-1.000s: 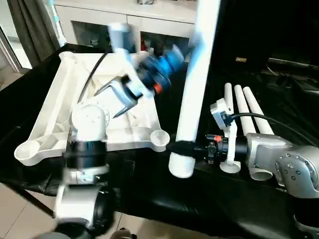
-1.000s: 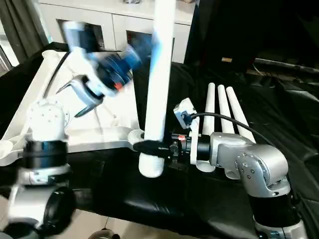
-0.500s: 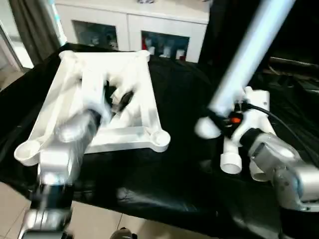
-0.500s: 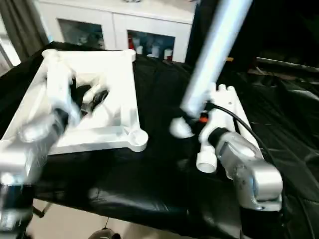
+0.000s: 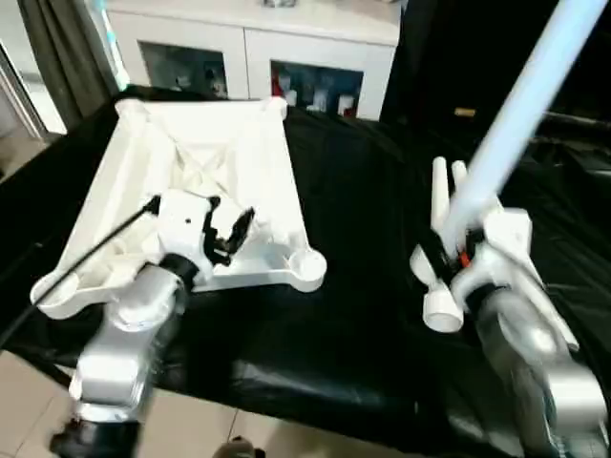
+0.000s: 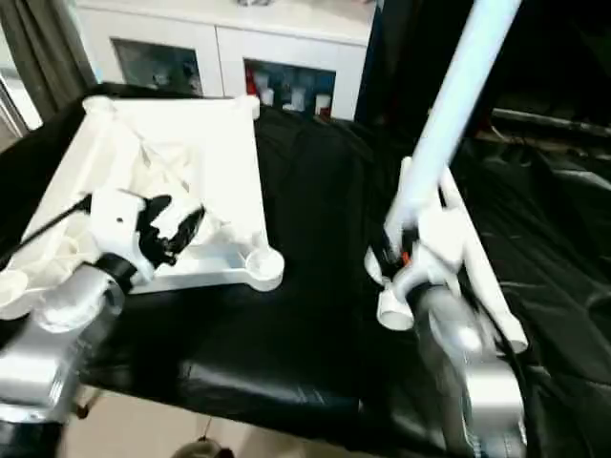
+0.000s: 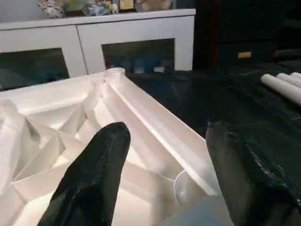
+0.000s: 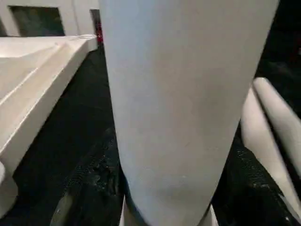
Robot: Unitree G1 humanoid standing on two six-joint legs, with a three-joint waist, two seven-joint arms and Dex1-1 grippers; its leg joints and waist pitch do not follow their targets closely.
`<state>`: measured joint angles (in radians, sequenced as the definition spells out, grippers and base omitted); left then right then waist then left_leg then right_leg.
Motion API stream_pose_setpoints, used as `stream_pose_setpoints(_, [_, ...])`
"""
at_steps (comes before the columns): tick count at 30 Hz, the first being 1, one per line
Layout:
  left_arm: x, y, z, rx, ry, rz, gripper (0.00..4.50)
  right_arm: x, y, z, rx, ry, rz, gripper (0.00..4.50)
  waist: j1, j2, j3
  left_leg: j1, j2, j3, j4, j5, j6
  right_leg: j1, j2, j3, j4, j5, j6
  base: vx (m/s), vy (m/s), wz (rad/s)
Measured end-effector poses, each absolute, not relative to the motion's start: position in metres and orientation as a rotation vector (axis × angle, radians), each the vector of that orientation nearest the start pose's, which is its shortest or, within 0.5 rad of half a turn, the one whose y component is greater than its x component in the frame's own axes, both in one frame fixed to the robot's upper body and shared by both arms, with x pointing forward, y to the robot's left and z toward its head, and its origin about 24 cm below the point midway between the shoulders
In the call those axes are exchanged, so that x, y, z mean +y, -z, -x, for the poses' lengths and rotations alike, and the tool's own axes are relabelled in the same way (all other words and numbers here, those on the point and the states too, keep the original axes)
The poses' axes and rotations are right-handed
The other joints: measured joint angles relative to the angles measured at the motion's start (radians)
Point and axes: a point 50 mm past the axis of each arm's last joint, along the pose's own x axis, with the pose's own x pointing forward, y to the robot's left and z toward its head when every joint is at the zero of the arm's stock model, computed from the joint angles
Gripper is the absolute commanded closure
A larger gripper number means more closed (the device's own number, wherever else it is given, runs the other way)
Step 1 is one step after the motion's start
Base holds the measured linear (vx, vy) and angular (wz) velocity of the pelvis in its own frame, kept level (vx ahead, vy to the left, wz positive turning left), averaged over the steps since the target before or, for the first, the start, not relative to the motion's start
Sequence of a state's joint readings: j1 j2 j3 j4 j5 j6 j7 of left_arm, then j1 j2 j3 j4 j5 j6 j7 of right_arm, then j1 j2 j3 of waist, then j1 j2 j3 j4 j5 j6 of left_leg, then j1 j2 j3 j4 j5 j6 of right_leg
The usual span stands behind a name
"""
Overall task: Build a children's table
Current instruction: Pick table leg
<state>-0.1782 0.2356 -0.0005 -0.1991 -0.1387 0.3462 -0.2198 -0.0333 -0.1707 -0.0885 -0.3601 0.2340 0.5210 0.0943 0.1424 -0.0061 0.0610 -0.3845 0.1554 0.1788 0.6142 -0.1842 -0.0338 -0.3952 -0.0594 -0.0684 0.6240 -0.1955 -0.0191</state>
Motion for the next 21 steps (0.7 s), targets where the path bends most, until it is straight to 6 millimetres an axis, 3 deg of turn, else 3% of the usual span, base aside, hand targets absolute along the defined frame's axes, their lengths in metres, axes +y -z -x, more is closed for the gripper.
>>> stream_pose_setpoints(1, [0.162,-0.103,-0.279,-0.008,0.268,-0.110,1.50,-0.181,-0.090,-0.250,0.114,-0.096,-0.065,2.58,0.004,0.004,-0.003,-0.001,0.000,-0.011,0.014,-0.008,0.013,0.001,-0.001,0.001,0.002,-0.001,0.003,0.003,0.070,-0.12])
stream_pose_setpoints(2, [0.162,-0.100,-0.277,0.002,0.258,-0.114,1.50,-0.182,-0.090,-0.248,0.108,-0.083,-0.080,2.58,0.008,0.011,-0.007,-0.009,0.001,-0.041,0.045,-0.021,0.033,0.002,-0.004,0.003,0.004,0.000,0.009,0.003,0.070,-0.12])
stream_pose_setpoints(3, [0.162,-0.098,-0.276,0.007,0.252,-0.114,1.50,-0.183,-0.091,-0.247,0.106,-0.077,-0.085,2.58,0.009,0.014,-0.009,-0.016,0.002,-0.063,0.056,-0.028,0.044,0.001,-0.012,0.003,0.007,0.000,0.017,-0.003,0.117,-0.14])
stream_pose_setpoints(4, [0.162,-0.098,-0.275,0.008,0.245,-0.114,1.50,-0.184,-0.090,-0.246,0.105,-0.068,-0.091,2.58,0.009,0.017,-0.010,-0.018,0.007,-0.075,0.055,-0.031,0.047,0.001,-0.020,0.003,0.009,0.001,0.027,-0.019,0.176,-0.04])
stream_pose_setpoints(6, [0.164,-0.098,-0.272,0.007,0.232,-0.124,1.50,-0.182,-0.089,-0.246,0.108,-0.037,-0.107,2.58,-0.002,0.021,-0.012,-0.015,0.003,-0.057,0.048,-0.020,0.026,0.004,-0.040,0.010,0.000,0.003,0.037,-0.023,0.193,0.01])
stream_pose_setpoints(8, [0.170,-0.096,-0.269,0.015,0.207,-0.147,1.50,-0.176,-0.088,-0.248,0.107,-0.048,-0.120,2.58,-0.028,0.024,-0.012,-0.009,-0.012,-0.035,0.037,-0.015,0.035,0.005,-0.046,0.019,-0.015,-0.003,0.026,-0.033,0.242,0.05])
stream_pose_setpoints(9, [0.175,-0.096,-0.269,0.019,0.183,-0.162,1.50,-0.171,-0.088,-0.249,0.100,-0.067,-0.127,2.58,-0.050,0.026,-0.011,-0.008,-0.027,-0.027,0.029,-0.012,0.050,-0.001,-0.056,0.016,0.004,-0.029,-0.006,-0.055,0.261,0.08])
stream_pose_setpoints(10, [0.178,-0.097,-0.268,0.018,0.172,-0.166,1.50,-0.168,-0.089,-0.249,0.092,-0.081,-0.123,2.58,-0.061,0.026,-0.011,-0.007,-0.034,-0.016,0.026,-0.009,0.059,-0.009,-0.058,-0.003,0.037,-0.052,-0.013,-0.066,0.216,0.07])
stream_pose_setpoints(11, [0.179,-0.097,-0.268,0.015,0.161,-0.167,1.50,-0.168,-0.089,-0.249,0.089,-0.088,-0.120,2.58,-0.070,0.021,-0.010,-0.003,-0.044,-0.005,0.022,-0.006,0.068,-0.006,-0.050,-0.020,0.062,-0.064,-0.006,-0.066,0.216,0.07])
stream_pose_setpoints(12, [0.179,-0.099,-0.266,0.006,0.146,-0.177,1.50,-0.168,-0.089,-0.249,0.087,-0.095,-0.117,2.58,-0.082,0.008,-0.010,-0.001,-0.063,0.014,0.013,0.000,0.079,0.006,-0.042,-0.024,0.064,-0.055,0.009,-0.079,0.151,-0.03])
stream_pose_setpoints(13, [0.176,-0.100,-0.266,0.001,0.141,-0.185,1.50,-0.171,-0.087,-0.248,0.090,-0.088,-0.111,2.58,-0.086,0.010,-0.008,0.000,-0.064,0.027,0.011,0.002,0.081,0.010,-0.042,-0.006,0.052,-0.045,0.026,-0.082,0.110,0.13])
stream_pose_setpoints(14, [0.167,-0.099,-0.264,-0.001,0.167,-0.185,1.50,-0.175,-0.084,-0.247,0.104,-0.072,-0.109,2.58,-0.082,0.012,-0.005,0.000,-0.065,0.029,0.025,-0.025,0.067,0.010,-0.055,-0.001,0.039,-0.036,0.041,-0.082,0.110,0.13])
stream_pose_setpoints(15, [0.162,-0.097,-0.262,0.003,0.180,-0.171,1.50,-0.177,-0.082,-0.247,0.111,-0.067,-0.107,2.58,-0.078,0.028,-0.001,0.002,-0.066,-0.030,0.056,-0.047,0.045,0.017,-0.057,-0.010,0.031,-0.033,0.043,-0.056,0.144,-0.11])
stream_pose_setpoints(16, [0.162,-0.095,-0.261,0.012,0.173,-0.150,1.50,-0.177,-0.083,-0.248,0.110,-0.067,-0.109,2.58,-0.087,0.051,0.001,-0.001,-0.055,-0.062,0.077,-0.045,0.036,0.030,-0.063,-0.041,0.023,-0.033,0.044,-0.023,0.186,-0.32])
stream_pose_setpoints(17, [0.161,-0.094,-0.261,0.019,0.165,-0.135,1.50,-0.174,-0.081,-0.248,0.113,-0.071,-0.126,2.58,-0.105,0.065,0.003,-0.004,-0.051,-0.074,0.080,-0.046,0.036,0.032,-0.052,-0.045,0.021,-0.038,0.041,-0.023,0.186,-0.32])
stream_pose_setpoints(18, [0.161,-0.095,-0.262,0.020,0.159,-0.131,1.50,-0.168,-0.079,-0.247,0.124,-0.088,-0.143,2.58,-0.120,0.067,0.003,-0.007,-0.051,-0.087,0.073,-0.046,0.036,0.030,-0.025,-0.022,0.047,-0.059,0.030,-0.051,0.146,-0.07])
stream_pose_setpoints(19, [0.161,-0.095,-0.262,0.019,0.158,-0.133,1.50,-0.167,-0.079,-0.247,0.128,-0.096,-0.141,2.58,-0.122,0.070,0.003,-0.010,-0.046,-0.093,0.064,-0.044,0.033,0.025,-0.008,-0.020,0.090,-0.060,0.028,-0.091,0.057,0.02])
stream_pose_setpoints(20, [0.159,-0.094,-0.262,0.021,0.161,-0.133,1.50,-0.168,-0.079,-0.247,0.129,-0.098,-0.137,2.58,-0.123,0.069,-0.001,-0.012,-0.037,-0.093,0.051,-0.040,0.026,0.024,0.010,-0.024,0.118,-0.061,0.027,-0.091,0.057,0.02])
stream_pose_setpoints(21, [0.158,-0.093,-0.260,0.028,0.163,-0.136,1.50,-0.171,-0.081,-0.248,0.123,-0.099,-0.123,2.58,-0.121,0.058,-0.009,-0.017,-0.036,-0.095,0.031,-0.037,0.022,0.037,0.023,-0.026,0.122,-0.062,0.026,-0.084,-0.028,-0.04])
